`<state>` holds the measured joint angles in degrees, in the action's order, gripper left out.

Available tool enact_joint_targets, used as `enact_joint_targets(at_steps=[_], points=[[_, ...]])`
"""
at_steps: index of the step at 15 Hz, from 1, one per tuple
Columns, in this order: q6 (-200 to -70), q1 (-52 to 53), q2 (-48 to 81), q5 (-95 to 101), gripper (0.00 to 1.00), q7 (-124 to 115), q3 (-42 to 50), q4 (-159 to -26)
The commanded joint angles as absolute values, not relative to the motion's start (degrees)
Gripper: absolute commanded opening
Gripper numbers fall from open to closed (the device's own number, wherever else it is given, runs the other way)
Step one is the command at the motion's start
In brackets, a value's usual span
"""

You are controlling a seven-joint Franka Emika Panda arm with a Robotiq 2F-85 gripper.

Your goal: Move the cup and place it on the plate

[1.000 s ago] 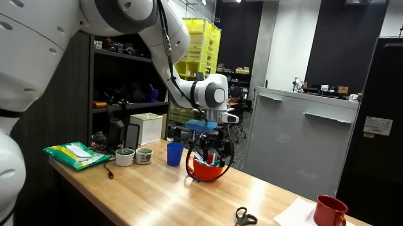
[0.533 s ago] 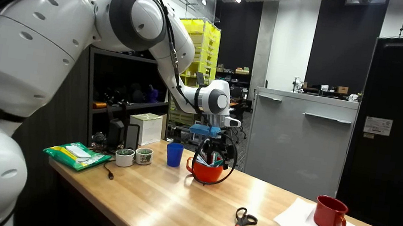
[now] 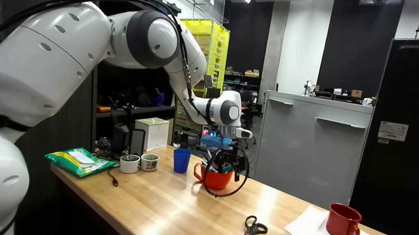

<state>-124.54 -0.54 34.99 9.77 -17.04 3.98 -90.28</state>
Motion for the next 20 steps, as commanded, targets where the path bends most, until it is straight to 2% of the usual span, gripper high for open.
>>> enact_joint_targets(at_steps=[1, 3, 7, 17, 20], points=[[-121.8, 0.6, 36.9, 8.4, 0.68, -17.2, 4.8, -87.2], [-121.0, 0.7, 37.1, 8.0, 0.55, -17.2, 4.7, -86.6], [-120.0, 0.7, 37.3, 7.2, 0.22, -17.1, 4.6, -85.5], [-119.7, 0.5, 36.8, 5.7, 0.07, -16.5, 4.4, -84.7], [-119.5, 0.3, 36.7, 5.2, 0.07, -16.1, 4.2, -84.5]])
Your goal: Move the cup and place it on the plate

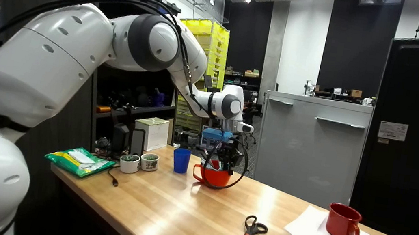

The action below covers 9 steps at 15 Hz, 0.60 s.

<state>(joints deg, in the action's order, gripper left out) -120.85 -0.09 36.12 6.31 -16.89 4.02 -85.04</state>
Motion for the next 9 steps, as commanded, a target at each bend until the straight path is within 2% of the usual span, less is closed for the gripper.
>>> enact_joint_targets(at_steps=[1, 9], points=[[-119.5, 0.3, 36.7, 5.0, 0.07, -15.9, 4.1, -84.4], [-117.1, -0.6, 36.6, 0.7, 0.05, -13.2, 3.3, -83.3]])
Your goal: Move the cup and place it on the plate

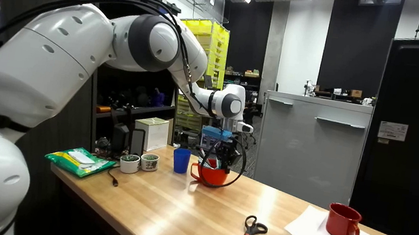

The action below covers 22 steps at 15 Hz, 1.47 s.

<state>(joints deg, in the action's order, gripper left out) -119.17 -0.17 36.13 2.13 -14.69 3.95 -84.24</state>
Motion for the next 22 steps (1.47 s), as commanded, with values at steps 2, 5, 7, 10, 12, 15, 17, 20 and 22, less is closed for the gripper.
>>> enact_joint_targets(at_steps=[2, 5, 7, 10, 12, 15, 17, 20, 22], points=[[-116.7, -0.7, 36.5, 0.1, 0.06, -12.5, 3.1, -83.1], [-116.4, -0.7, 36.2, -0.4, 0.04, -11.9, 2.9, -83.1], [-116.3, -0.8, 35.9, -0.7, 0.04, -11.3, 2.8, -83.1], [-116.2, -0.7, 35.7, -0.3, 0.0, -11.4, 2.9, -83.3], [-115.4, -0.7, 36.0, -0.2, 0.0, -11.3, 3.0, -83.0], [-114.7, -0.5, 36.2, 0.2, 0.31, -11.3, 3.1, -82.8], [-114.2, -0.4, 36.1, 0.3, 0.44, -11.0, 3.1, -82.9], [-113.6, -0.4, 36.2, 0.3, 0.64, -10.9, 3.1, -82.8], [-113.3, -0.4, 36.4, 0.2, 0.78, -10.9, 3.1, -82.8]])
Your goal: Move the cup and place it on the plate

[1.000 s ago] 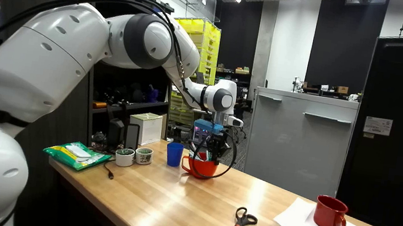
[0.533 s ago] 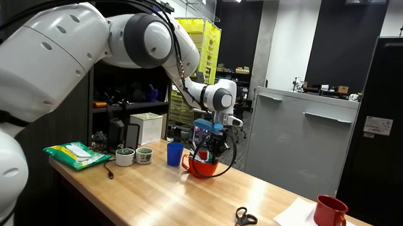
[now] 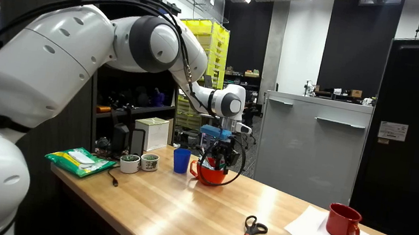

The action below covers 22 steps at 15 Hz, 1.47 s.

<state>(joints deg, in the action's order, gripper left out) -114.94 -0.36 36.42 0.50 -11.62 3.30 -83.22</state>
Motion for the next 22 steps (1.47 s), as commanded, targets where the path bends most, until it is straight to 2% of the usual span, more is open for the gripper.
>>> enact_joint_targets(at_steps=[1, 3, 11, 12, 13, 15, 18, 22], points=[[-113.0, -0.4, 36.7, 0.1, 0.84, -10.9, 3.0, -82.7], [-112.8, -0.5, 37.4, 0.0, 0.98, -10.9, 3.0, -82.4], [-112.7, -0.4, 40.4, 0.3, 1.0, -11.4, 3.3, -81.8], [-112.7, -0.4, 40.6, 0.3, 0.75, -11.4, 3.4, -81.9], [-113.0, -0.3, 40.6, 0.6, 0.73, -11.5, 3.5, -82.0], [-113.0, -0.3, 40.5, 0.5, 0.61, -11.4, 3.5, -82.2], [-113.1, -0.4, 40.3, 0.4, 0.34, -11.2, 3.4, -82.3], [-113.6, -0.5, 39.8, 0.3, 0.06, -11.0, 3.4, -82.5]])
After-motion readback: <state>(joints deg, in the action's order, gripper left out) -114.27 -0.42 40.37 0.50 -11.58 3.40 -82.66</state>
